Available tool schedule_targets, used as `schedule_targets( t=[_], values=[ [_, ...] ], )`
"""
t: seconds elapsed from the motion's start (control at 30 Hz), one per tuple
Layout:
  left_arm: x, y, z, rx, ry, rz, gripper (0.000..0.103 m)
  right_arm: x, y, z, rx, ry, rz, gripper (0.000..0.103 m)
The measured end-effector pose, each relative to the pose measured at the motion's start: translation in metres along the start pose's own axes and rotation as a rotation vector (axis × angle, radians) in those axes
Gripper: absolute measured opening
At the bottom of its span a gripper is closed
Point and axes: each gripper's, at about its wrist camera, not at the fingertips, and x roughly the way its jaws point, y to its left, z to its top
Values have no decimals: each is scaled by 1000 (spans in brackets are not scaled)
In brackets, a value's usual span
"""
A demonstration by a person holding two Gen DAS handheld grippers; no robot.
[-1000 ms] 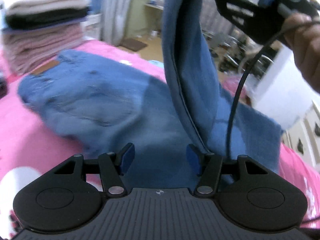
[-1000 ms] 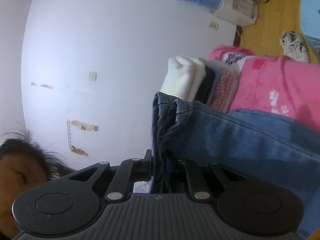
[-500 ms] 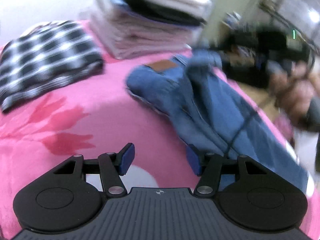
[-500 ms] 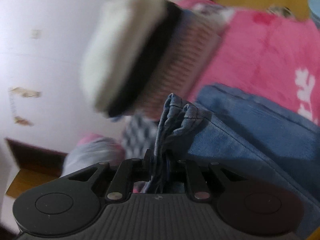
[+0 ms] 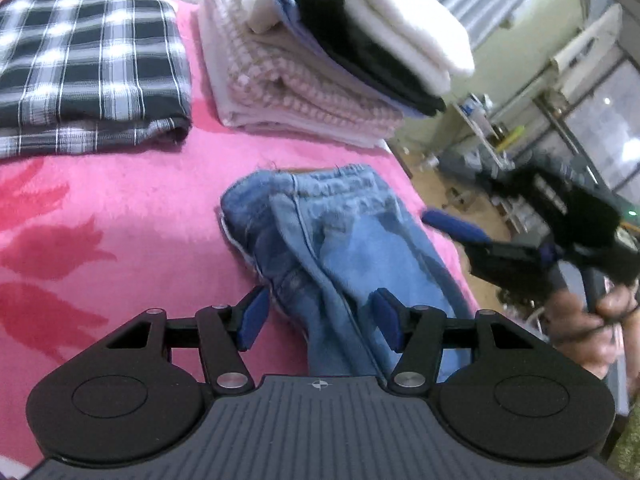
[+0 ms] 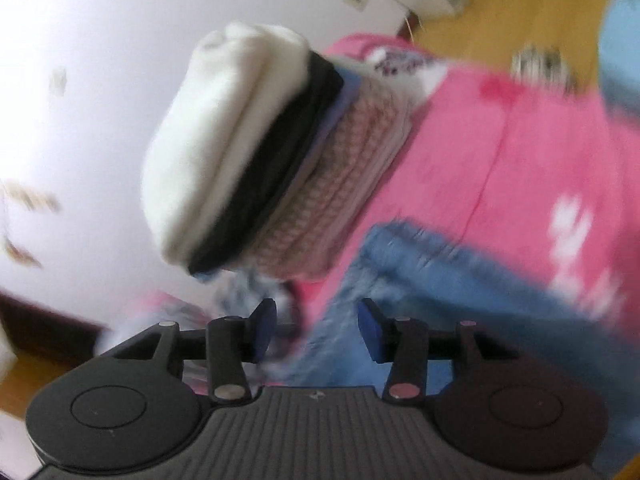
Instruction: Fold clothes
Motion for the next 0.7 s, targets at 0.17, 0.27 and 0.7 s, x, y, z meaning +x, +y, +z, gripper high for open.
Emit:
schedule_targets(
  t=[0.17, 0.27, 0.7],
  values=[
    [-9, -13, 3, 93, -80, 33, 52, 16, 25, -1, -351, 94, -211, 45],
    [-14, -24, 4, 178, -124, 70, 50, 31, 37, -9, -499, 143, -273, 43],
    [10, -53, 7, 401, -92, 164, 46, 31, 51, -23, -649, 72, -329, 15]
  ],
)
